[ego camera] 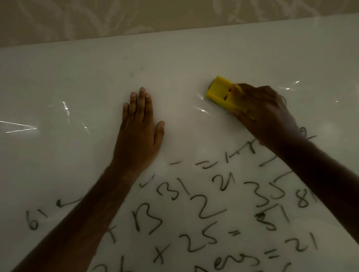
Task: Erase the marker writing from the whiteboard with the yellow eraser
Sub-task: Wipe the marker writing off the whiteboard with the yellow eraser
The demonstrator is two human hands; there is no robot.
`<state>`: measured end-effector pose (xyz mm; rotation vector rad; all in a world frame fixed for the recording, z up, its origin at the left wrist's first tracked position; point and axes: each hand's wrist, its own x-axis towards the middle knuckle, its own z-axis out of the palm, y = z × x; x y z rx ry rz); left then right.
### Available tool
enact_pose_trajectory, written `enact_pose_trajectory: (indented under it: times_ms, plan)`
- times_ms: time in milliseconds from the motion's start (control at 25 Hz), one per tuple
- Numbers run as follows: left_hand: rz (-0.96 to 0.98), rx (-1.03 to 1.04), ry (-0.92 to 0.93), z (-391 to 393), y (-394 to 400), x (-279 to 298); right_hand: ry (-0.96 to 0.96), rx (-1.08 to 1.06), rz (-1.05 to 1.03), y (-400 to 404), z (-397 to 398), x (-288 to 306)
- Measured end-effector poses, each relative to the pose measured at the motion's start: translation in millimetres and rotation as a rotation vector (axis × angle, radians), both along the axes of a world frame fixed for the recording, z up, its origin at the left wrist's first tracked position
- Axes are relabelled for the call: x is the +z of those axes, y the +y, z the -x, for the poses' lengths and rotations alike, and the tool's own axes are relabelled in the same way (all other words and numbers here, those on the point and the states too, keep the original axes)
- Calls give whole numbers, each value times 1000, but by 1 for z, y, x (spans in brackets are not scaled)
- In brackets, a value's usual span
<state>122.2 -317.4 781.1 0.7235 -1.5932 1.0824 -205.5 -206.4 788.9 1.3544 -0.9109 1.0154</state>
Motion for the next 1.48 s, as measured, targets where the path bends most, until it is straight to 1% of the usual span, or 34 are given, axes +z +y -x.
enact_pose_trajectory:
  times_ms: [80, 200, 320, 400, 480, 560, 640, 720, 800, 880, 960, 1040, 1120, 1240, 1320, 1480]
  plan:
    - [-2, 4, 15, 4, 1, 0, -14, 10, -9, -7, -16, 2]
    - [10, 18, 20, 7, 1, -1, 140, 4, -10, -7, -25, -38]
    - [13, 37, 11, 8, 1, -2, 240, -12, -64, 5, -1, -73]
    - [10, 47, -1, 10, 3, -3, 198, -46, -59, 14, 27, -65]
    - [4, 61, -8, 14, 5, -4, 87, -54, -40, 19, 49, -40]
    - [6, 69, -17, 24, 8, -4, -20, -59, -67, 20, 54, -12]
    - [9, 56, -36, 39, 11, -5, -78, -47, -93, 15, 46, -1]
    - [9, 45, -43, 54, 14, -6, -55, -30, -104, 10, 36, -9]
    - [10, 40, -38, 61, 15, -6, 29, -37, -89, 10, 30, -35]
    - [19, 42, -41, 61, 14, -6, 96, -34, -102, 13, 34, -66]
    - [25, 44, -45, 59, 12, -5, 123, -52, -121, 22, 47, -76]
    - [20, 38, -53, 60, 11, -5, 62, -64, -88, 29, 68, -63]
    - [16, 36, -50, 61, 11, -5, -39, -41, -77, 34, 84, -33]
    - [8, 29, -37, 65, 13, -6, -122, -20, -117, 25, 74, -8]
    - [-2, 23, -34, 67, 14, -6, -69, -2, -128, 17, 55, -23]
    - [-8, 11, -37, 70, 15, -6, 61, 36, -120, 19, 48, -83]
